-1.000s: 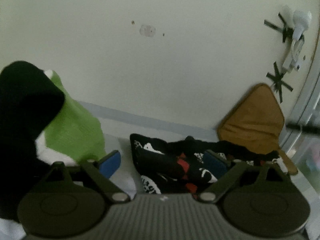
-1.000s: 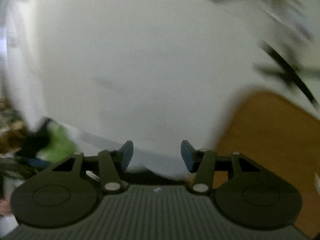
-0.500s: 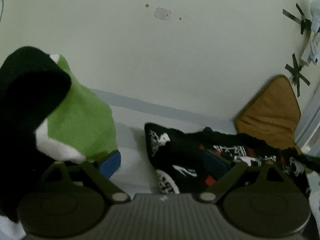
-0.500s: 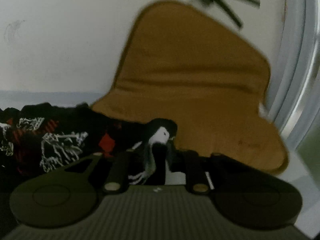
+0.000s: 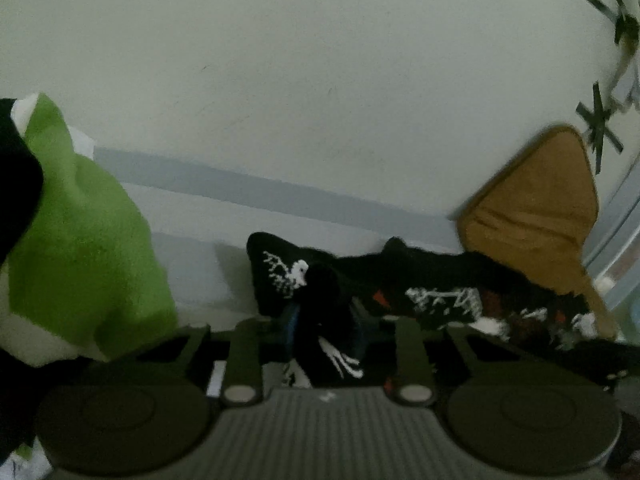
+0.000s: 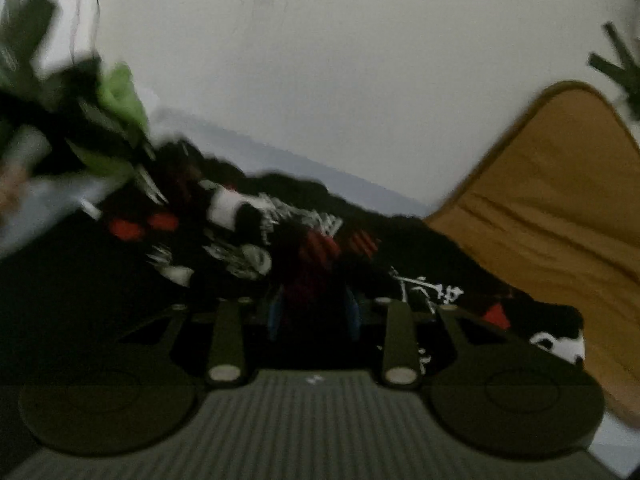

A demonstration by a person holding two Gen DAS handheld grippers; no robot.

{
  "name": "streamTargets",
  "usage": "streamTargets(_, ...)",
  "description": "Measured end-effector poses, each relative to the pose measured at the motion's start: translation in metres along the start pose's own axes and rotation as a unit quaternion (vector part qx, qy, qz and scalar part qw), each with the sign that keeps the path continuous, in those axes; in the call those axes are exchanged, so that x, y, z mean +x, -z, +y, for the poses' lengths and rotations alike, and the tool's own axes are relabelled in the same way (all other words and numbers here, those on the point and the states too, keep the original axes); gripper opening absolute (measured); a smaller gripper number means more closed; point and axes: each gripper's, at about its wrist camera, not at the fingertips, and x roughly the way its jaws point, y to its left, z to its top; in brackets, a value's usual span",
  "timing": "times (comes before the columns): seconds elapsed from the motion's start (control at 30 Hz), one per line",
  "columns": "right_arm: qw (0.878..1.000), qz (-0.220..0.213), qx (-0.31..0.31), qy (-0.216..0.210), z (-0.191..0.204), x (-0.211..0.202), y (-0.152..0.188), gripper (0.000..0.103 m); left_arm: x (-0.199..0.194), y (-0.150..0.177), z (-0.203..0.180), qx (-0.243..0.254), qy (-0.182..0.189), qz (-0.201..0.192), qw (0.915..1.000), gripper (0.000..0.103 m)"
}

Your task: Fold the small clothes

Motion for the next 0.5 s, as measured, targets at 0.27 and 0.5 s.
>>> streamTargets(0.27, 0.989, -0.041, 0.059, -0.128, -0.032, -0.076, 0.004, 0.014, -0.04, -0.004, 0.017, -0.032, -0.024, -0.01, 0.9992, 0.028)
streamTargets(0.5, 0.991, 0.011, 0.096, -0.095, -0.053, -0.072, 0.038, 0.036, -0.036, 0.014, 0.031, -0.046, -0.022, 0.01, 0.9986, 0.045)
